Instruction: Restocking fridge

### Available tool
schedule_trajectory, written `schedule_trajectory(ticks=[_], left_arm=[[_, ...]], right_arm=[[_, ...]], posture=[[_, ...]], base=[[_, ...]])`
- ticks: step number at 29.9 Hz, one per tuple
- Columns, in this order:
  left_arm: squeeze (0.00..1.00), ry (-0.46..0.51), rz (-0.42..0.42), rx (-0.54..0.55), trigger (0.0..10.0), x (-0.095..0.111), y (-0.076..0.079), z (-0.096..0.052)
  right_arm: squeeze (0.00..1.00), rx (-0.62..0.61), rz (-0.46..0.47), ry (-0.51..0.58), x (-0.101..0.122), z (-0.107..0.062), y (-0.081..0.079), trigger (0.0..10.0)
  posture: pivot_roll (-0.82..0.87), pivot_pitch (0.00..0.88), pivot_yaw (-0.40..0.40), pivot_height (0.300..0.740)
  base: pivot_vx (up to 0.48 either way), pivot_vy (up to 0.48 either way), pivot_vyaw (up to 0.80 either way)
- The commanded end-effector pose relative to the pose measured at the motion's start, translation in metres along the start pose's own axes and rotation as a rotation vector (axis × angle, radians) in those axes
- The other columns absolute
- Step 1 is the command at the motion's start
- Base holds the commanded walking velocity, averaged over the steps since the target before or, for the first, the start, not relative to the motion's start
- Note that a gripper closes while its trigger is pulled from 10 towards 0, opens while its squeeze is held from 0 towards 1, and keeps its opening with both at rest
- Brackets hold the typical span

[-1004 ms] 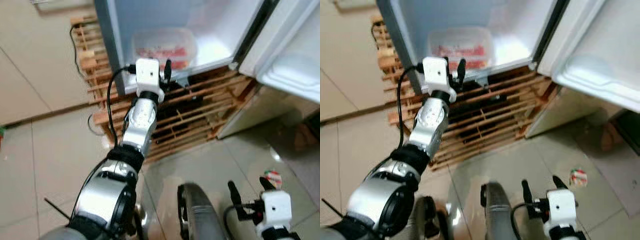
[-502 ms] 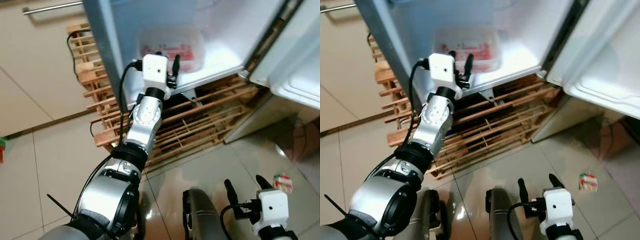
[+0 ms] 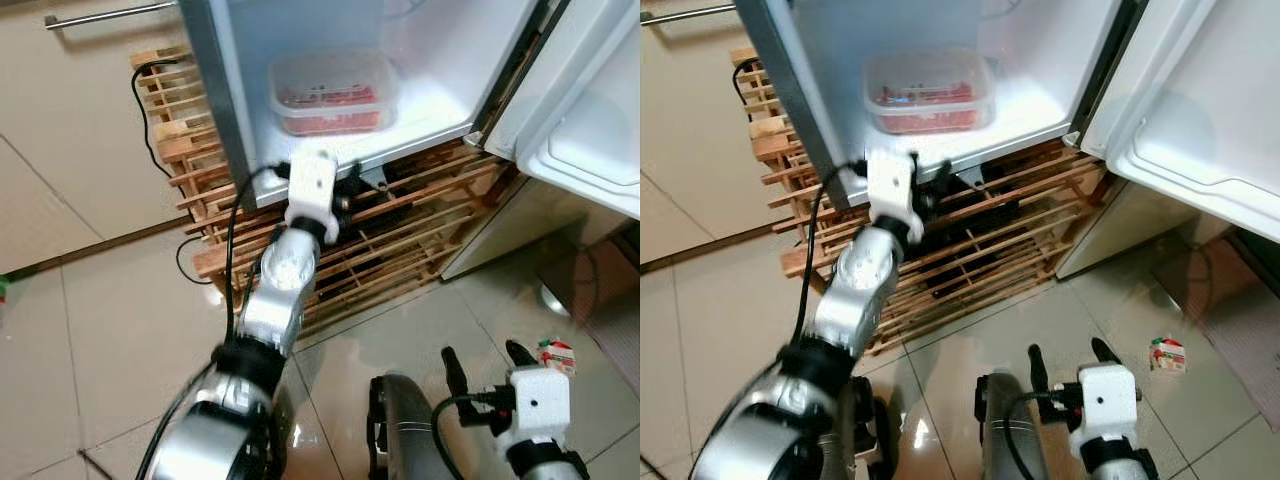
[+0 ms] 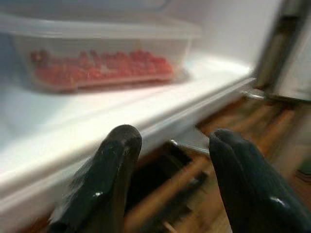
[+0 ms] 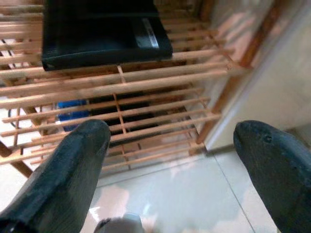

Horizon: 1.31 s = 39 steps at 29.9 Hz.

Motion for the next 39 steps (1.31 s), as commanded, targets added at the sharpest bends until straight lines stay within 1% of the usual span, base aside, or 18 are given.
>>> schedule_trajectory(ticks=[1,2,3,4,5,7,9,10,11,16,17,22,25,29,32,34,36,39], left_arm=[[0.00,0.023,-0.007,-0.053,10.0,0.010,0.010,-0.002],[0.00,0.023,-0.007,-0.053,10.0,0.010,0.010,-0.002],[0.00,0.017,-0.012,-0.051,10.0,0.010,0.002,-0.017],[0.00,0.017,-0.012,-0.051,10.0,0.010,0.002,-0.017],[0.00,0.009,-0.011,-0.030,10.0,0.010,-0.005,-0.023],[0.00,-0.011,0.002,-0.007,10.0,0.012,-0.014,-0.029],[0.00,-0.007,0.013,0.009,10.0,0.017,-0.018,-0.027],[0.00,-0.007,0.013,0.009,10.0,0.017,-0.018,-0.027],[0.00,-0.002,0.017,0.013,10.0,0.024,-0.019,-0.027],[0.00,-0.008,0.016,0.001,10.0,0.028,-0.017,-0.027],[0.00,-0.018,0.010,0.001,10.0,0.027,-0.018,-0.027],[0.00,-0.030,0.017,0.004,10.0,0.026,-0.021,-0.024],[0.00,-0.030,0.021,0.014,10.0,0.028,-0.024,-0.022],[0.00,-0.039,0.035,0.033,10.0,0.027,-0.030,-0.021],[0.00,-0.048,0.045,0.044,10.0,0.025,-0.032,-0.022],[0.00,-0.049,0.040,0.046,10.0,0.025,-0.032,-0.023],[0.00,-0.067,0.074,0.067,10.0,0.019,-0.038,-0.026],[0.00,-0.087,0.081,0.081,10.0,0.013,-0.043,-0.030]], right_arm=[[0.00,-0.022,0.008,-0.018,-0.002,0.000,0.005,10.0],[0.00,-0.022,0.008,-0.018,-0.002,0.000,0.005,10.0],[0.00,-0.024,0.043,0.010,0.005,0.014,0.003,10.0],[0.00,-0.024,0.043,0.010,0.005,0.014,0.003,10.0],[0.00,-0.018,0.064,0.023,0.007,0.024,0.001,10.0],[0.00,-0.014,0.094,0.033,0.008,0.040,-0.001,10.0],[0.00,-0.007,0.100,0.035,0.008,0.053,-0.002,10.0],[0.00,-0.007,0.100,0.035,0.008,0.053,-0.002,10.0],[0.00,0.001,0.103,0.036,0.007,0.061,-0.003,10.0],[0.00,0.009,0.110,0.036,0.006,0.071,-0.006,10.0],[0.00,0.008,0.108,0.041,0.006,0.076,-0.006,10.0],[0.00,0.040,0.109,0.052,0.008,0.081,-0.011,10.0],[0.00,0.045,0.121,0.042,0.006,0.081,-0.013,10.0],[0.00,0.020,0.125,0.033,-0.001,0.076,-0.007,10.0],[0.00,0.010,0.127,0.035,-0.003,0.074,-0.001,10.0],[0.00,0.011,0.126,0.034,-0.003,0.074,0.000,10.0],[0.00,0.016,0.133,0.037,-0.003,0.074,0.000,10.0],[0.00,0.021,0.137,0.040,-0.002,0.075,0.000,10.0]], posture=[[-0.19,0.159,0.000,0.646],[-0.19,0.159,0.000,0.646],[-0.16,0.135,0.003,0.646],[-0.16,0.135,0.003,0.646],[-0.14,0.118,0.001,0.646],[-0.13,0.100,0.000,0.646],[-0.10,0.075,-0.001,0.646],[-0.10,0.075,-0.001,0.646],[-0.10,0.064,-0.001,0.646],[-0.09,0.040,0.004,0.646],[-0.09,0.034,0.007,0.646],[-0.09,0.025,0.012,0.646],[-0.10,0.027,0.017,0.656],[-0.09,0.029,0.021,0.681],[-0.09,0.033,0.025,0.696],[-0.09,0.033,0.024,0.701],[-0.08,0.034,0.025,0.716],[-0.08,0.034,0.022,0.731]], base=[[0.000,0.000,0.00],[0.000,0.000,0.00],[-0.386,0.000,0.00],[-0.386,0.000,0.00],[-0.480,0.000,0.00],[-0.480,0.000,0.00],[-0.480,0.000,0.00],[-0.480,0.000,0.00],[-0.480,0.000,0.00],[-0.480,0.000,0.00],[0.000,0.000,0.00],[0.000,0.000,0.00],[0.000,0.000,0.00],[0.000,0.000,0.00],[0.000,0.000,0.00],[0.000,0.000,0.00],[0.000,0.000,0.00],[0.000,0.000,0.00]])
Point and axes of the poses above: a point about 5 cm out from each wrist's last joint towards the gripper, its own z axis pointing out of the wrist towards the gripper, its own x axis along the axis of the wrist's last joint, y = z × x, the point moved 6 cm from there along z, pointing out of the wrist towards the gripper, and after that the axes turned 9 degrees about z, right-handed, at the moved point
